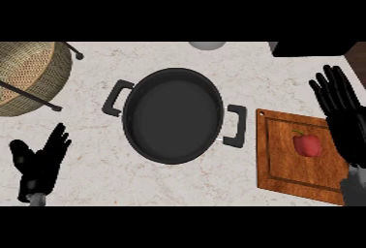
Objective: Pick the bell pepper from the cutting board and place it in the pot
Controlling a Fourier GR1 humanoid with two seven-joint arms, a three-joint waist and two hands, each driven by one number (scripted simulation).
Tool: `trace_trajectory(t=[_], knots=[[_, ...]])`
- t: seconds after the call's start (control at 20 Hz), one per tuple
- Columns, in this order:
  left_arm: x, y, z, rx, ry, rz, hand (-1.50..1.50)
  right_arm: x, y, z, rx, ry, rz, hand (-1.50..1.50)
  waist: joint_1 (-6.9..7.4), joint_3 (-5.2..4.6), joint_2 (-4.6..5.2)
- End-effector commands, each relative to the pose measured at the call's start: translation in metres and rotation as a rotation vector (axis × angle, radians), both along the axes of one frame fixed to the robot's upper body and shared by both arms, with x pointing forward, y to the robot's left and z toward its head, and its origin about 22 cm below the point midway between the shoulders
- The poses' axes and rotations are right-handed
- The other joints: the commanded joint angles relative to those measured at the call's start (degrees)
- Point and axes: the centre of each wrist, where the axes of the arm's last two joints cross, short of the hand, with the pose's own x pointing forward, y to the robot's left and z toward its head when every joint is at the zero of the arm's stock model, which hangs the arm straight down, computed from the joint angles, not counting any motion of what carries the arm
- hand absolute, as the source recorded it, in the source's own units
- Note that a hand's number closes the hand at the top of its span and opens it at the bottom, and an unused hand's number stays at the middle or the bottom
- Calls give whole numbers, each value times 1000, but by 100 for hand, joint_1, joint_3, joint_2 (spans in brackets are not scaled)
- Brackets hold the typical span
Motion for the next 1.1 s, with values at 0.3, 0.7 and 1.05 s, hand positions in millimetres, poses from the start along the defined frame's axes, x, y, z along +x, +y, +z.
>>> trace_trajectory(t=[0.3,0.7,1.05], knots=[[36,-52,53,-33,-227,-212,0,17,10,72,-681,-109,423,-150,156,-384,-233],[39,-74,88,-78,-287,-255,0,-24,-72,37,-731,-456,340,-150,-112,-162,74],[33,-100,82,-94,-282,-249,0,-51,-97,92,-1127,-351,301,-150,-142,-183,66]])
